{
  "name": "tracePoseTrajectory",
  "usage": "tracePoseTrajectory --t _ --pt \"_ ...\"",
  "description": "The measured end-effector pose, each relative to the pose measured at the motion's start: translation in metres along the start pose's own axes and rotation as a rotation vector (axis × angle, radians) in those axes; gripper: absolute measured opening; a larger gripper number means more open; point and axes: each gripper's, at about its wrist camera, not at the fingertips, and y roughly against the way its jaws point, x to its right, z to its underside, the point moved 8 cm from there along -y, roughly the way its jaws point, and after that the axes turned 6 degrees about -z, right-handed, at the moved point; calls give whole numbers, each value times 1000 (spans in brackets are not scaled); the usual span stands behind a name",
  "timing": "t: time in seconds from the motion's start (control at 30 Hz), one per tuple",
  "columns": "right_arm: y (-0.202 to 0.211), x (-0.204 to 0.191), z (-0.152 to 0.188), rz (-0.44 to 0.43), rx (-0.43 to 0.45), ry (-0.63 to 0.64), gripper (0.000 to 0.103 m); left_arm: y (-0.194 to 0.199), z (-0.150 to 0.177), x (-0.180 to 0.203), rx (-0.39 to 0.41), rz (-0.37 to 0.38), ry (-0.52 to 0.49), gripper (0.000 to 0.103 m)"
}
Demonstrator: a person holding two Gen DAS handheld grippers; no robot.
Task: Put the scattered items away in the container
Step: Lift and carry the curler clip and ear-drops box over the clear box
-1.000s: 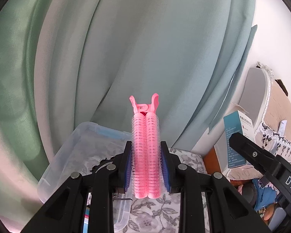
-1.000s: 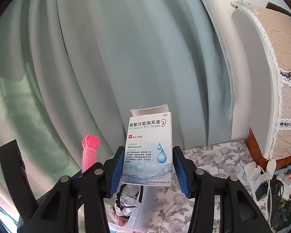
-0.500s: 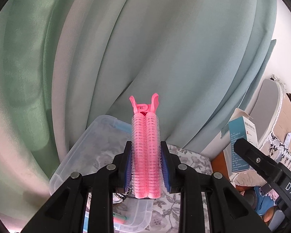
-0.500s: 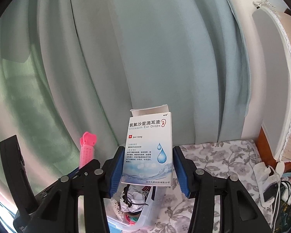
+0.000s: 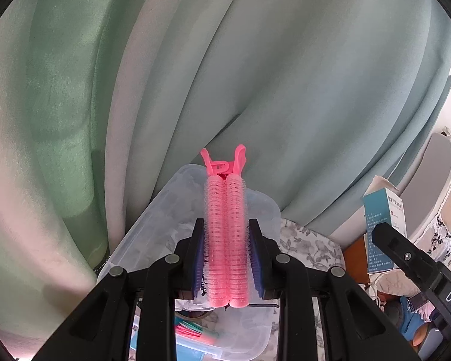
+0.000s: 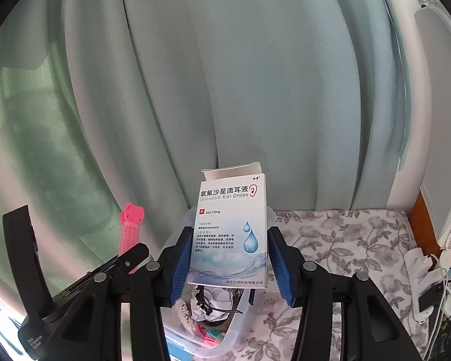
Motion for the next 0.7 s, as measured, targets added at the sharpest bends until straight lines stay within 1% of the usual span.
tracePoseTrajectory --t 0.33,0.7 --pt "-24 -15 11 -18 -62 28 52 -9 2 -10 -23 -15 18 28" --pt "-47 -29 16 -39 -105 62 52 -15 1 -11 -36 -23 26 28"
